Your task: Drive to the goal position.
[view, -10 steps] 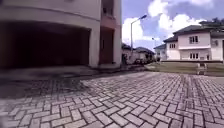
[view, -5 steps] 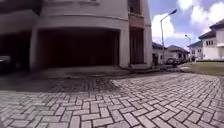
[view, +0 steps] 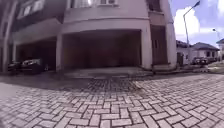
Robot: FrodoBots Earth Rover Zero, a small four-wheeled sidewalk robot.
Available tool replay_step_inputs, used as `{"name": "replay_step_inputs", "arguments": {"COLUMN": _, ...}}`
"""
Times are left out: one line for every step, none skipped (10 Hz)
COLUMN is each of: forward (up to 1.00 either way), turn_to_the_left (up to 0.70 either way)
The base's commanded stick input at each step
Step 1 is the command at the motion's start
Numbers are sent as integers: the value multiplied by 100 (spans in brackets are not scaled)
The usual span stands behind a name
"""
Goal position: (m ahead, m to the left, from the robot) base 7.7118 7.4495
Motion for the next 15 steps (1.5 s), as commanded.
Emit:
{"name": "replay_step_inputs", "arguments": {"forward": 0, "turn_to_the_left": 85}}
{"name": "replay_step_inputs", "arguments": {"forward": 0, "turn_to_the_left": 85}}
{"name": "replay_step_inputs", "arguments": {"forward": 0, "turn_to_the_left": 85}}
{"name": "replay_step_inputs", "arguments": {"forward": 0, "turn_to_the_left": 85}}
{"name": "replay_step_inputs", "arguments": {"forward": 0, "turn_to_the_left": 85}}
{"name": "replay_step_inputs", "arguments": {"forward": 0, "turn_to_the_left": 85}}
{"name": "replay_step_inputs", "arguments": {"forward": 0, "turn_to_the_left": 85}}
{"name": "replay_step_inputs", "arguments": {"forward": 0, "turn_to_the_left": 85}}
{"name": "replay_step_inputs", "arguments": {"forward": 0, "turn_to_the_left": 85}}
{"name": "replay_step_inputs", "arguments": {"forward": 12, "turn_to_the_left": 66}}
{"name": "replay_step_inputs", "arguments": {"forward": 35, "turn_to_the_left": 45}}
{"name": "replay_step_inputs", "arguments": {"forward": 78, "turn_to_the_left": 35}}
{"name": "replay_step_inputs", "arguments": {"forward": 85, "turn_to_the_left": 34}}
{"name": "replay_step_inputs", "arguments": {"forward": 85, "turn_to_the_left": 29}}
{"name": "replay_step_inputs", "arguments": {"forward": 85, "turn_to_the_left": 19}}
